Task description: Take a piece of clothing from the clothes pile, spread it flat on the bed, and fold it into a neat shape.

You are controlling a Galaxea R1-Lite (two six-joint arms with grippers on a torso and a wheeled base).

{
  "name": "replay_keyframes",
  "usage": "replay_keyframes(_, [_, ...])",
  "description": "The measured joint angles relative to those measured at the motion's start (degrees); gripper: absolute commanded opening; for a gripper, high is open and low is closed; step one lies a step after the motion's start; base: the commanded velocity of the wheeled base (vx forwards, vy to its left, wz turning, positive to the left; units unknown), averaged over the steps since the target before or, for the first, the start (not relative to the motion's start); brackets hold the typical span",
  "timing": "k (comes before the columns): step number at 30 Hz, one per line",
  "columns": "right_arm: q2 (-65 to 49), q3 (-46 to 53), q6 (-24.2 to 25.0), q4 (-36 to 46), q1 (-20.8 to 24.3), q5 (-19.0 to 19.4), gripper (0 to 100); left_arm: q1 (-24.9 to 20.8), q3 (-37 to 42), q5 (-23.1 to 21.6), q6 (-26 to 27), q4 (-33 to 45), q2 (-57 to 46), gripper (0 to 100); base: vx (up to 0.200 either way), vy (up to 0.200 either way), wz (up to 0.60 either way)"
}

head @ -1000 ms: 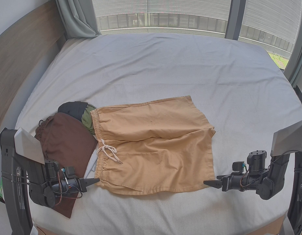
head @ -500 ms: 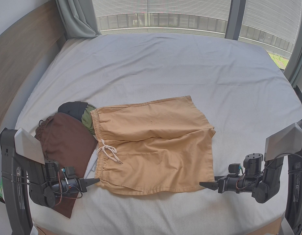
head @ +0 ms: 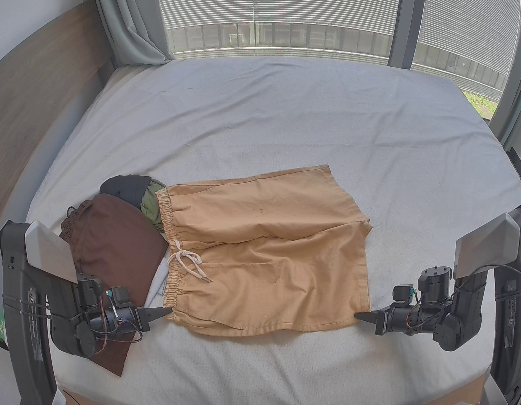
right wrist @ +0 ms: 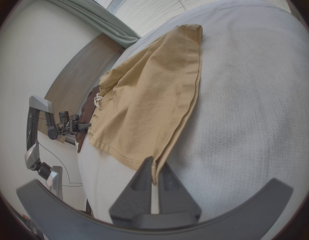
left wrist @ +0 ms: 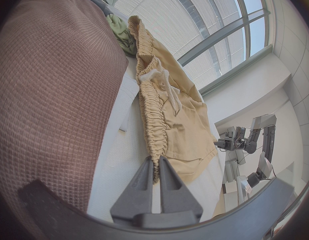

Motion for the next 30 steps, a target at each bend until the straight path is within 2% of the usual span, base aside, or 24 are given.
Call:
replay_keyframes(9, [-0.3, 0.6, 0.0, -0.2, 0.1, -0.2, 0, 0.0, 0.6, -0.5, -0.1, 0.0, -0.2, 0, 0.0, 0.0, 0.0])
replay_keyframes(30, [-5.3, 7.5, -2.1, 0.7, 0.9, -0.2, 0, 0.3, 7.9, -2.5, 0.0, 0.0, -4.7, 0, 0.0, 0.0, 0.0])
